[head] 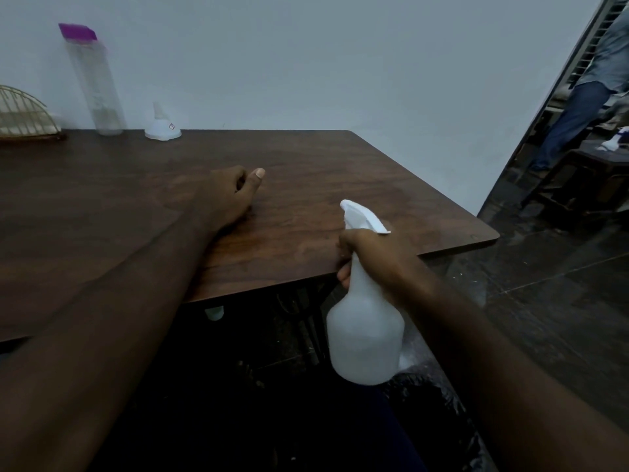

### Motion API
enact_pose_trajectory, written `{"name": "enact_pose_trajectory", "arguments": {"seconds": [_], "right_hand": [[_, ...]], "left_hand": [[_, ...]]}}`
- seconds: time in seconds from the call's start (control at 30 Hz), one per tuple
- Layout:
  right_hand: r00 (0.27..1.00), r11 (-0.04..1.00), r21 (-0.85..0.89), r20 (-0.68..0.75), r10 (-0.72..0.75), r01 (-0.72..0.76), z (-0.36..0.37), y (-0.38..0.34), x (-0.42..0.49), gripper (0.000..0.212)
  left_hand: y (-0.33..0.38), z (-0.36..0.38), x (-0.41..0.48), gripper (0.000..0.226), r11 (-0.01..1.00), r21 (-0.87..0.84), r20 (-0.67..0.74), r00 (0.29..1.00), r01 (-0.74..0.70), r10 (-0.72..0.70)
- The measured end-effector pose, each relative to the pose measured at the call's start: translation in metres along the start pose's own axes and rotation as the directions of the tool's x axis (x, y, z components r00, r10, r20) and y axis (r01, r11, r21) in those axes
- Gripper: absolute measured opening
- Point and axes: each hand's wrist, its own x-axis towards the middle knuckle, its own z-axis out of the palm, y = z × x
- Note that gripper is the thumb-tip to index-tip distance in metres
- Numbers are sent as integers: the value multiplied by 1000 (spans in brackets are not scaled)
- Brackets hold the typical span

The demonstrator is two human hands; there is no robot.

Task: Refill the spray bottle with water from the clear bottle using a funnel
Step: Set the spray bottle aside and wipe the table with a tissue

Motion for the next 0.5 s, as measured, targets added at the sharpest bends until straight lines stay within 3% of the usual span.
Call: {"name": "enact_pose_trajectory", "arguments": {"seconds": [0.13,0.23,0.4,0.5], "right_hand": [[998,998,-2,20,-63,63,3,5,-15,17],[996,993,-82,-24,-83,80,4,3,-24,13],[977,977,-171,-151,-151,124,1,5,-28,43],[978,975,-175,-130,-161,138,0,4,-30,39]], "left_hand": [[5,-2,-3,51,999,42,-12,1000,3,-3],[4,-2,-3,49,999,31,-13,1000,5,-5],[5,-1,-4,49,1000,31,-26,1000,-2,3],[4,-1,-5,52,1000,26,-13,1000,-12,12]]}}
